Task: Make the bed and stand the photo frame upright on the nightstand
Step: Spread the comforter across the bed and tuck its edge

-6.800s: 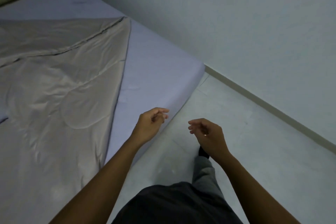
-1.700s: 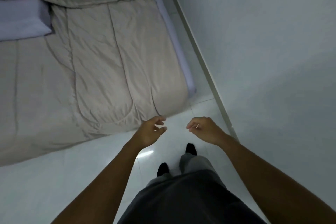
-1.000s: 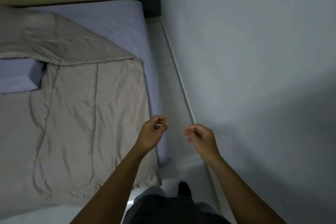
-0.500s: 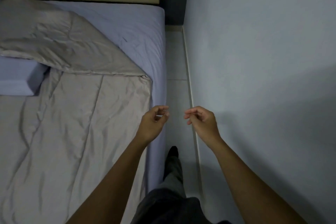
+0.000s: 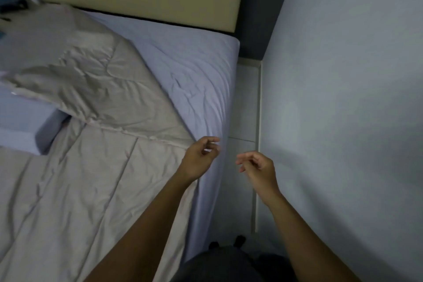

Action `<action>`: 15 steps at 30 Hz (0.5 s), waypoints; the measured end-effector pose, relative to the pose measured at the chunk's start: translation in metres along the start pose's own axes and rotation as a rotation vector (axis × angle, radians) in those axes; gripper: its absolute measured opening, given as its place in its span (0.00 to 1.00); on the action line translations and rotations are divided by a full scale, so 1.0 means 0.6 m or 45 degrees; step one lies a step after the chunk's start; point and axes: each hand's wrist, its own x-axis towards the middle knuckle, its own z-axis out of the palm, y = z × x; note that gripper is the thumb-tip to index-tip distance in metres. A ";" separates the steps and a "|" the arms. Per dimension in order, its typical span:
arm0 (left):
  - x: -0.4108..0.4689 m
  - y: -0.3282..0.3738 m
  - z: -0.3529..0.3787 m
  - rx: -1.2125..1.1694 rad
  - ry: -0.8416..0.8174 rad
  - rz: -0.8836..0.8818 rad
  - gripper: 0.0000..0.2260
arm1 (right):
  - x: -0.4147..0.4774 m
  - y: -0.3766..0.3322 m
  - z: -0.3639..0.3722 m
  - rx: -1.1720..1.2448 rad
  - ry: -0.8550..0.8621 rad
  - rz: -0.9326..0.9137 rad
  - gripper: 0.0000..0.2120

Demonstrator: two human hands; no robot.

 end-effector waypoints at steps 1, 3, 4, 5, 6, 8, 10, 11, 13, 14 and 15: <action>0.028 0.006 -0.005 -0.021 0.024 0.001 0.11 | 0.037 -0.002 0.005 -0.020 -0.018 0.003 0.12; 0.082 0.010 -0.015 -0.067 0.061 -0.002 0.10 | 0.113 -0.006 0.017 -0.060 -0.050 0.001 0.13; 0.110 0.010 -0.022 -0.079 0.077 -0.009 0.10 | 0.154 -0.007 0.025 -0.081 -0.076 0.000 0.14; 0.141 0.008 -0.030 -0.081 0.097 -0.017 0.10 | 0.196 -0.012 0.034 -0.108 -0.106 0.001 0.14; 0.173 0.006 -0.039 -0.084 0.129 -0.024 0.10 | 0.241 -0.018 0.045 -0.121 -0.136 -0.005 0.14; 0.241 0.006 -0.058 -0.095 0.219 -0.049 0.11 | 0.333 -0.031 0.066 -0.134 -0.203 -0.034 0.14; 0.314 0.009 -0.076 -0.124 0.328 -0.099 0.12 | 0.427 -0.048 0.089 -0.197 -0.314 -0.050 0.14; 0.353 0.011 -0.084 -0.137 0.381 -0.123 0.12 | 0.474 -0.056 0.098 -0.237 -0.372 -0.063 0.14; 0.433 0.023 -0.098 -0.160 0.471 -0.153 0.12 | 0.563 -0.079 0.114 -0.286 -0.466 -0.098 0.13; 0.472 0.029 -0.104 -0.174 0.518 -0.173 0.13 | 0.607 -0.090 0.120 -0.307 -0.516 -0.102 0.13; 0.505 0.036 -0.112 -0.188 0.562 -0.194 0.13 | 0.647 -0.102 0.127 -0.331 -0.562 -0.102 0.13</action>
